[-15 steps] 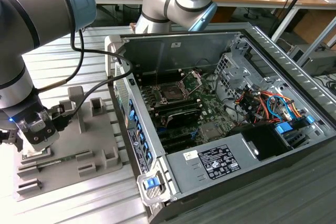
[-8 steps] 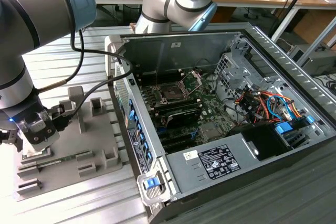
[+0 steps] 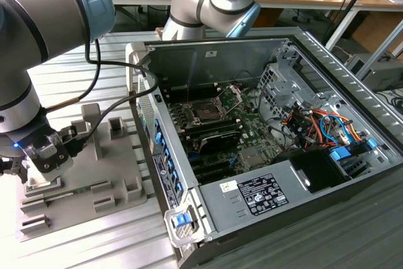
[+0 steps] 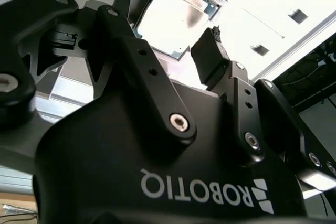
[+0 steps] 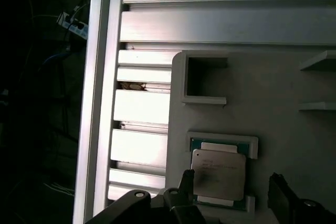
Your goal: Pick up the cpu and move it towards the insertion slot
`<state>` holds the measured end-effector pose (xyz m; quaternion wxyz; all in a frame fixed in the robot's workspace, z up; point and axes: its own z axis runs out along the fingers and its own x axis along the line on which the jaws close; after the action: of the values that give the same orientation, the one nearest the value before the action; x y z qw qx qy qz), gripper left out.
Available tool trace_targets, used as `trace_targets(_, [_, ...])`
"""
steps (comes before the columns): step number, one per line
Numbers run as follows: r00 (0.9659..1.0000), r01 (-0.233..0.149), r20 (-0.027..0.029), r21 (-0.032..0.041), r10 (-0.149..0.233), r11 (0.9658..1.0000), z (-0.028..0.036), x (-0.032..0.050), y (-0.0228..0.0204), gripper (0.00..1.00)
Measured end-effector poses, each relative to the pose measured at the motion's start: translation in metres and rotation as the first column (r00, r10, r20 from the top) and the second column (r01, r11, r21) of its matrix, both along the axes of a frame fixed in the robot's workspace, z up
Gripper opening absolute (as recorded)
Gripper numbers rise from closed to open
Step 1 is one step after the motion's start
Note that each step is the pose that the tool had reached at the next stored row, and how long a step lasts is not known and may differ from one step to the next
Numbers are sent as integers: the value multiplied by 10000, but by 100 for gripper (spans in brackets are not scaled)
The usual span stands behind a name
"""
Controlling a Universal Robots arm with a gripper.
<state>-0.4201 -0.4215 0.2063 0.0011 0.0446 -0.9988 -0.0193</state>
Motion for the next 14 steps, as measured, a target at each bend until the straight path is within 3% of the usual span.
trace_targets(6, [10000, -19, 1, 24, 19, 10000, -36, -25, 27, 66])
trace_targets(14, [9999, -138, 1, 69, 138, 9999, -97, -51, 28, 66])
